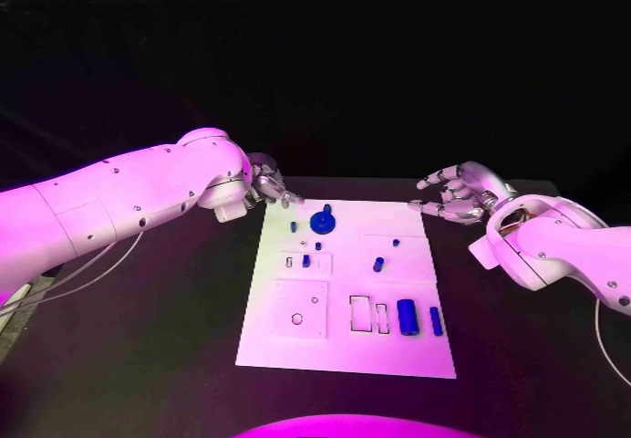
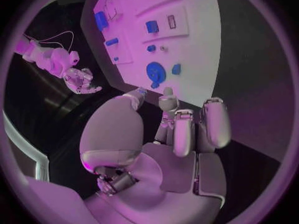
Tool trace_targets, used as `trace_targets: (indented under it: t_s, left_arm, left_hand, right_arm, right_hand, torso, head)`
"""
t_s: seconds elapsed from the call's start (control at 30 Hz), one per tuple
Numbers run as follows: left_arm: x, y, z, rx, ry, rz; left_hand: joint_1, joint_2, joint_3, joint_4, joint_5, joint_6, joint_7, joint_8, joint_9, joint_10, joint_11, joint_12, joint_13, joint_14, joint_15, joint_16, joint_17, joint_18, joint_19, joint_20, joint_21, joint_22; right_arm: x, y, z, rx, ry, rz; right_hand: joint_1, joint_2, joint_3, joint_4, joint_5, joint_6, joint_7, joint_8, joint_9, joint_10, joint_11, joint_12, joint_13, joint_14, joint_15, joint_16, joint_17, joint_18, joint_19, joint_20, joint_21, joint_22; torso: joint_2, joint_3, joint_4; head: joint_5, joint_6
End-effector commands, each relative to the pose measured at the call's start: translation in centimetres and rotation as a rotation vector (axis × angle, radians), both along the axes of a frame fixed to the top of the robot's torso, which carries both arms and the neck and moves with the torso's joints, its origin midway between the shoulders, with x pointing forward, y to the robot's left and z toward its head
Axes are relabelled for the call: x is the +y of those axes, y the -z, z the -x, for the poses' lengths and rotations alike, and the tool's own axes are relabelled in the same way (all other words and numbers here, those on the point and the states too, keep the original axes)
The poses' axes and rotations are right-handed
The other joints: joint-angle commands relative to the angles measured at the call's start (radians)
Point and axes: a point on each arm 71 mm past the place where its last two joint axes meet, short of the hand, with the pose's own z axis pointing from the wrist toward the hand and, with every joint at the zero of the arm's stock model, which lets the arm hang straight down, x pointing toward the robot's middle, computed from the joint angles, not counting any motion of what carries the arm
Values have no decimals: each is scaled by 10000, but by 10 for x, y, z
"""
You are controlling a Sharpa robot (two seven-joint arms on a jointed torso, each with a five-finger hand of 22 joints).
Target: Assemble the parts on the task board
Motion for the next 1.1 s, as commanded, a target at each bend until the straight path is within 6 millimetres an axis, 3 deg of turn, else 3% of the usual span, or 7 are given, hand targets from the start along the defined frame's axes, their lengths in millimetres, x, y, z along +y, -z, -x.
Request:
trace_targets:
  t_s: [0.03, 0.2, 0.53, 1.1]
  left_arm:
    - [-3, 0, -5, 107, 512, -616]
    - [-4, 2, -14, 134, 473, -990]
    - [-9, 14, -22, 606, 432, -1338]
    - [-7, 36, -20, 1170, 305, -1187]
  left_hand:
    - [40, -91, -118, 20, 22, -94, 40, -90, -34, -113, 23, -93, -65, 910, 104, -33, 2205, 87, -91, 39, -70, -19]
    - [10, -109, -173, 26, 16, -95, 50, -116, -51, -144, 35, -106, -95, 908, 116, -35, 2201, 90, -100, 55, -79, -31]
    - [-123, -47, -294, 38, 6, 5, 41, -118, -69, -157, 36, -71, -101, 912, 128, -26, 2214, 89, -93, 81, -74, -14]
    - [-104, -20, -395, -2, -4, 60, 28, -134, -88, -180, 27, -40, -118, 920, 124, -7, 2242, 87, -86, 90, -68, 5]
  right_arm:
    - [2, 0, 0, -60, -140, 45]
    - [2, 0, 0, -56, -161, 41]
    - [3, 0, 1, -47, -193, 36]
    - [4, -1, 1, -169, -161, 44]
  right_hand:
    - [-91, 40, -74, 2, -27, 70, 42, -64, -16, -58, -21, -5, -6, 1037, 9, 28, 2545, 171, -56, -1, -30, 1116]
    - [-93, 44, -74, 3, -25, 71, 42, -65, -16, -54, -21, -2, -3, 1038, 9, 29, 2547, 170, -53, -1, -26, 1119]
    - [-93, 55, -71, 0, -14, 74, 41, -68, -18, -54, -22, -1, -4, 1037, 9, 28, 2544, 171, -54, -2, -30, 1117]
    - [-87, 70, -65, -6, 21, 83, 39, -70, -18, -40, -23, 11, 7, 1038, 8, 29, 2549, 165, -40, -2, -6, 1135]
  torso:
    - [30, -36, -16]
    - [56, -26, -30]
    - [39, -25, -29]
    - [21, -32, -5]
  head:
    - [-11, 51]
    - [62, 52]
    - [84, 18]
    - [112, 8]
